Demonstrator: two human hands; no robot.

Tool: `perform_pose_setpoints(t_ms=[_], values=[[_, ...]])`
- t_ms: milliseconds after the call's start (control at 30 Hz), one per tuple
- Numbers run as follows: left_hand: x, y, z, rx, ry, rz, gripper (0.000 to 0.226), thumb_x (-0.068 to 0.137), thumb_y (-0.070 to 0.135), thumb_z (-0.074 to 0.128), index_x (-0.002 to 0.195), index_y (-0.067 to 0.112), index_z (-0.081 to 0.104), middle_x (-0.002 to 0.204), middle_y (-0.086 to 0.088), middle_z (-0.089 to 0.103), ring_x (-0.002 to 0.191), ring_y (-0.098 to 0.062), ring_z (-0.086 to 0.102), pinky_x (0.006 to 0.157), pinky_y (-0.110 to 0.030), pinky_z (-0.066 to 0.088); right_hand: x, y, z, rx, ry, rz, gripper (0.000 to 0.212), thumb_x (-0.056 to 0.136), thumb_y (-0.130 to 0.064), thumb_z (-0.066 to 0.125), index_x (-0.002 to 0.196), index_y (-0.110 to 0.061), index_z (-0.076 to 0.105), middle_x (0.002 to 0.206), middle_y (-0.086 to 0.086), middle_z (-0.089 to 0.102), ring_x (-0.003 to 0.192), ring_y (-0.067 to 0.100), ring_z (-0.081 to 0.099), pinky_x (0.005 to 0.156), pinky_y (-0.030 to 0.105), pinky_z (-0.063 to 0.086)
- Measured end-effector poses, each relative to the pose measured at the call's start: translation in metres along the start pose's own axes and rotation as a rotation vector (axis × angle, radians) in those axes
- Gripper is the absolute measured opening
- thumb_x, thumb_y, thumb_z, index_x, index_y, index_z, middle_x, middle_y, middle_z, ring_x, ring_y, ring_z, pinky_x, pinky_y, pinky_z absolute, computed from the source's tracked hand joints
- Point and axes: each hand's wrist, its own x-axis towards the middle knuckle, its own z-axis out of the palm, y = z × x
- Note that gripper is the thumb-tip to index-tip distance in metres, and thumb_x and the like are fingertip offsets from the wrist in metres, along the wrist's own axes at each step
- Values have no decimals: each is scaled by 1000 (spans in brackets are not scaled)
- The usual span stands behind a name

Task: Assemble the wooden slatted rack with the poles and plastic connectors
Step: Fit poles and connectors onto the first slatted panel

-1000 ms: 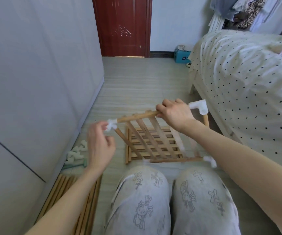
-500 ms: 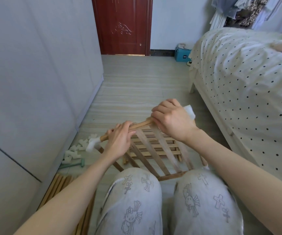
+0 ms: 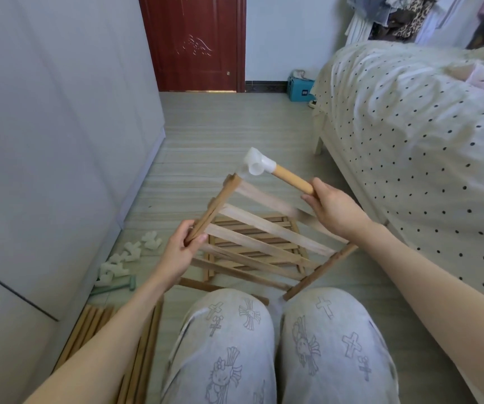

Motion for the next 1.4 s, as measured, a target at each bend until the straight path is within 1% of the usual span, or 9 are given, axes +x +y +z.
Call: perform_pose_setpoints(t_ms=[133,300,500,600,733,1000,1167,1267,1400], values=[[0,-17,-12,79,-151,-255,36,95,16,52,130,19,50,128,4,51,121,-15,46,98,-32,37,-1,-11,12,-68,-159,-40,25,98,-32,43,108,-10,49,89,7,57,81,31,57,71,44,47],[20,-1,-33,-209,180,-257,23,100,17,38,106,23,60,124,-7,61,100,-16,60,88,-35,46,0,-37,61,-251,-397,-202,34,98,-36,43,120,-11,49,113,12,58,103,32,57,81,40,44],[44,23,-7,494,-253,-199,59,100,49,20,117,13,63,122,-6,62,115,-20,55,100,-31,37,10,-33,80,-187,-466,-167,31,97,-29,46,120,-9,50,115,15,59,106,34,55,87,40,43],[56,18,7,808,-391,-194,69,96,58,14,101,15,68,97,-6,65,88,-18,59,81,-31,44,4,-33,92,-93,-485,-220,33,96,-27,48,125,-11,50,118,12,59,106,32,55,89,40,44],[72,12,13,985,-493,-171,61,98,55,19,68,17,56,69,0,56,63,-11,51,62,-28,38,8,-14,80,-116,-450,-186,34,93,-40,50,118,-17,57,113,5,62,105,27,56,86,38,46],[76,-7,10,815,-547,-330,57,95,61,19,97,18,56,89,-1,52,84,-17,49,79,-33,38,7,51,41,-271,-674,184,54,77,-71,52,87,-19,62,73,-7,57,76,17,54,66,29,38],[77,-5,12,852,-570,-288,49,99,51,19,79,21,52,84,-1,54,79,-15,50,69,-31,34,13,37,49,-202,-779,188,31,84,-63,52,80,-33,46,62,-15,39,68,14,43,55,19,29],[71,-4,15,926,-533,-195,48,100,45,17,80,20,53,79,0,54,74,-13,50,60,-29,31,14,43,50,29,-852,312,30,79,-63,58,90,-35,56,59,-21,50,66,5,46,61,20,30],[66,-4,18,1010,-466,-161,57,99,49,11,80,19,55,78,-1,57,80,-17,54,68,-32,35,10,49,64,-237,-760,182,63,75,-79,43,89,-24,71,73,-8,68,73,9,60,59,24,36]])
